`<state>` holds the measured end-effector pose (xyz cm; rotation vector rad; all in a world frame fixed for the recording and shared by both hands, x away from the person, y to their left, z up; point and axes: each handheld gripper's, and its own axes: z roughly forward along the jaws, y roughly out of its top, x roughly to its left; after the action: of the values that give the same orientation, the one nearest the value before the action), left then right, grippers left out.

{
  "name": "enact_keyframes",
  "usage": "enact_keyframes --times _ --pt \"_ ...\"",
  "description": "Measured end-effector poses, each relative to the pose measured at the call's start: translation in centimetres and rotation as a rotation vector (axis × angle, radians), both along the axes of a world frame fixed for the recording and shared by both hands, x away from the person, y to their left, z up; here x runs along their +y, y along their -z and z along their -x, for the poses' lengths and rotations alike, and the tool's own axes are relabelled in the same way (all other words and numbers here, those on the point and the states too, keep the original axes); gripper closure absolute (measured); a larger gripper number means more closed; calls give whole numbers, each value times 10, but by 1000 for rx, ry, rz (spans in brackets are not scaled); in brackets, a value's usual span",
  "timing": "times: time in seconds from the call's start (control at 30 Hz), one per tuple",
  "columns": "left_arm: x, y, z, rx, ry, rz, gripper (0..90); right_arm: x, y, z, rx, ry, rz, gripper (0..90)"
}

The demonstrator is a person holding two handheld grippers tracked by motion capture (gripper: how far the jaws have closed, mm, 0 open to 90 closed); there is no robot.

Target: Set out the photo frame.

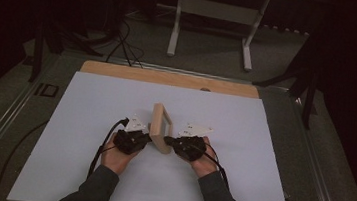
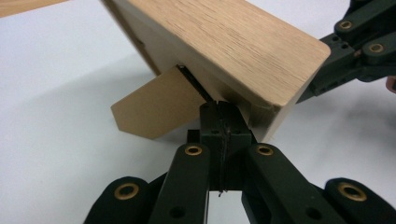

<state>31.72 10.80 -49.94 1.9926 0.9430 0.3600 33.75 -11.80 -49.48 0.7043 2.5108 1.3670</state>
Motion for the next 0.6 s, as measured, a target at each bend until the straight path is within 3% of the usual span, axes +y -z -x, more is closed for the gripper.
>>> enact_keyframes --times 0.4,0.6 --pt "2 2 -2 -3 -28 3 889 4 0 2 -7 -3 -1 897" --pt "5 1 -2 -10 -53 6 783 4 0 2 -18 -5 4 868"
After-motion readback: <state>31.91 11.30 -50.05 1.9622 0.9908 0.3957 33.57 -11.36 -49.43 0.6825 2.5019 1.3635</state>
